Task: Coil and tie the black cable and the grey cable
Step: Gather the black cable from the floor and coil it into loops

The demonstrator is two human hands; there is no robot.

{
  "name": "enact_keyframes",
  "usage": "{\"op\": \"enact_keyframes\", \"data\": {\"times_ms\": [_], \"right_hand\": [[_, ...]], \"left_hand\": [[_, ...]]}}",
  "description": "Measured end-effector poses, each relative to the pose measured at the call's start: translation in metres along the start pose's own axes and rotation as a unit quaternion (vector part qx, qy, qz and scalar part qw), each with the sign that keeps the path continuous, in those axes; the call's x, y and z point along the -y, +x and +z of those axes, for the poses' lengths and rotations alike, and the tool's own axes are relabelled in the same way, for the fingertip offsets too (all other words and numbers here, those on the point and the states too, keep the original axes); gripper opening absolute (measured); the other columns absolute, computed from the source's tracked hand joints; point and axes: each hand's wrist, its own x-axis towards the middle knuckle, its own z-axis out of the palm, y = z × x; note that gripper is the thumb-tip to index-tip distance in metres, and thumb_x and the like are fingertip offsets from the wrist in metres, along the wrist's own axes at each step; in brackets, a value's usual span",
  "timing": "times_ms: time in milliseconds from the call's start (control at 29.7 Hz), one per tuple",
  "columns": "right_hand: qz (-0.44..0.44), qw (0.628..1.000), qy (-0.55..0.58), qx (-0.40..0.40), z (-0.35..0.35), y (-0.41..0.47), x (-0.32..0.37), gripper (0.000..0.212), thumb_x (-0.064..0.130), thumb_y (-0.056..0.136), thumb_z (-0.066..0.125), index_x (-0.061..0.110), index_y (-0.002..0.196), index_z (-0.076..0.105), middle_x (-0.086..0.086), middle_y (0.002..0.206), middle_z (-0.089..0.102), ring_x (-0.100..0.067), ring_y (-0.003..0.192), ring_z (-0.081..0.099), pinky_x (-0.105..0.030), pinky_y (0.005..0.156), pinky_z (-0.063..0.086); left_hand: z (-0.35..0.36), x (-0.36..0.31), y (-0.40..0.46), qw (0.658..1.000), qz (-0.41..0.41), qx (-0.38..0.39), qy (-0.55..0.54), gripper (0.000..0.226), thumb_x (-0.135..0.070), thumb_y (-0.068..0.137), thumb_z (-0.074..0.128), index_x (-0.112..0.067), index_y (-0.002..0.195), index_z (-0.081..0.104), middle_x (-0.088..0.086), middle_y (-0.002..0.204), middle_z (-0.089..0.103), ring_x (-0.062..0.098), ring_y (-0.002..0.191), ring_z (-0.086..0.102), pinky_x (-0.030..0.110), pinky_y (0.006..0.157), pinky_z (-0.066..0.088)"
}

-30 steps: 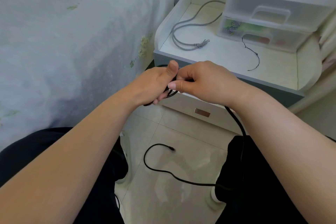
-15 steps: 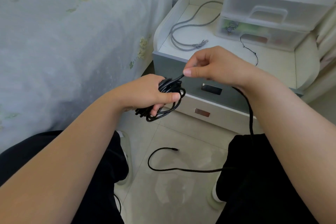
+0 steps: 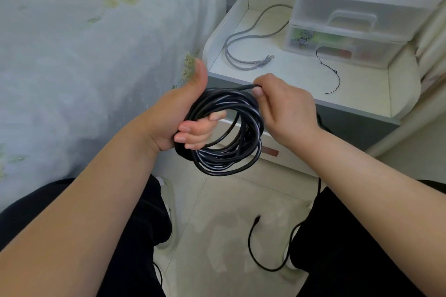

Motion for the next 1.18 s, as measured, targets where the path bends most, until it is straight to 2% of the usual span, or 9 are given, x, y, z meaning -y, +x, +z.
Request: {"op": "enact_keyframes", "data": {"times_ms": [168,303,504,706,773,874,975,1076,1177], "right_hand": [[0.093,0.991,0.061,0.073,0.004,-0.01,-0.005,0.039,0.039,0.101,0.025,0.009,0.091,0.047,-0.002,0.064,0.053,-0.026,0.056,0.049,-0.032,0.049,0.031],[0.169,0.959,0.177,0.139,0.012,-0.018,0.0,0.03,0.037,0.101,0.028,0.02,0.086,0.048,0.006,0.064,0.05,-0.009,0.059,0.047,-0.031,0.055,0.035],[0.292,0.842,0.349,0.289,0.027,-0.025,0.032,0.022,0.022,0.101,0.034,0.021,0.114,0.052,0.001,0.069,0.044,-0.011,0.053,0.041,-0.026,0.046,0.047],[0.335,0.733,0.426,0.412,0.018,-0.02,0.056,0.037,0.014,0.1,0.04,0.017,0.136,0.036,-0.002,0.072,0.051,-0.012,0.049,0.041,-0.027,0.049,0.051],[0.326,0.732,0.419,0.427,0.016,-0.019,0.061,0.036,0.012,0.099,0.039,0.015,0.134,0.038,-0.001,0.075,0.055,-0.012,0.049,0.043,-0.031,0.055,0.055],[0.282,0.778,0.333,0.452,0.01,-0.015,0.066,0.051,0.01,0.095,0.036,0.018,0.145,0.027,0.009,0.084,0.06,-0.014,0.054,0.052,-0.031,0.071,0.053],[0.233,0.823,0.273,0.439,0.002,-0.009,0.066,0.058,0.003,0.092,0.033,0.016,0.148,0.021,0.012,0.099,0.062,-0.003,0.055,0.047,-0.016,0.051,0.04],[0.199,0.858,0.229,0.414,-0.004,-0.007,0.062,0.046,0.005,0.093,0.035,0.013,0.138,0.03,0.012,0.104,0.065,-0.002,0.064,0.051,-0.018,0.054,0.04],[0.23,0.848,0.266,0.397,-0.01,-0.004,0.06,0.023,0.015,0.096,0.038,0.011,0.119,0.037,0.011,0.093,0.068,-0.009,0.058,0.055,-0.023,0.052,0.045]], "left_hand": [[0.002,-0.002,0.001,0.995,0.037,-0.018,-0.096,0.058,-0.052,0.097,0.021,-0.012,0.063,0.047,-0.01,0.03,0.031,0.004,0.021,0.026,0.014,0.033,0.027],[-0.005,-0.013,0.0,0.956,0.114,-0.121,-0.24,0.051,-0.04,0.097,0.022,-0.014,0.062,0.049,-0.01,0.03,0.03,0.004,0.022,0.025,0.014,0.031,0.025],[-0.005,-0.013,0.011,0.857,0.174,-0.338,-0.349,0.038,-0.028,0.092,0.027,-0.015,0.062,0.046,-0.008,0.037,0.025,0.009,0.03,0.02,0.016,0.036,0.024],[-0.002,-0.013,0.023,0.799,0.2,-0.496,-0.275,0.047,-0.04,0.099,0.026,-0.014,0.064,0.045,-0.004,0.04,0.03,0.013,0.033,0.025,0.02,0.04,0.028],[0.002,-0.011,0.028,0.794,0.211,-0.52,-0.236,0.052,-0.045,0.1,0.025,-0.014,0.065,0.045,-0.003,0.04,0.032,0.015,0.034,0.027,0.023,0.043,0.028],[0.009,-0.008,0.033,0.8,0.239,-0.528,-0.154,0.051,-0.045,0.101,0.024,-0.013,0.066,0.043,-0.002,0.04,0.033,0.017,0.035,0.029,0.027,0.044,0.028],[0.018,-0.005,0.036,0.81,0.268,-0.52,-0.04,0.049,-0.04,0.102,0.022,-0.013,0.067,0.042,0.0,0.042,0.035,0.019,0.038,0.031,0.029,0.043,0.03],[0.028,-0.002,0.039,0.811,0.285,-0.508,0.054,0.045,-0.036,0.103,0.023,-0.008,0.073,0.043,0.015,0.05,0.033,0.021,0.041,0.031,0.028,0.039,0.029],[0.032,0.007,0.044,0.802,0.28,-0.507,0.146,0.046,-0.036,0.101,0.026,-0.006,0.069,0.038,0.019,0.051,0.036,0.023,0.04,0.037,0.027,0.039,0.033]]}}
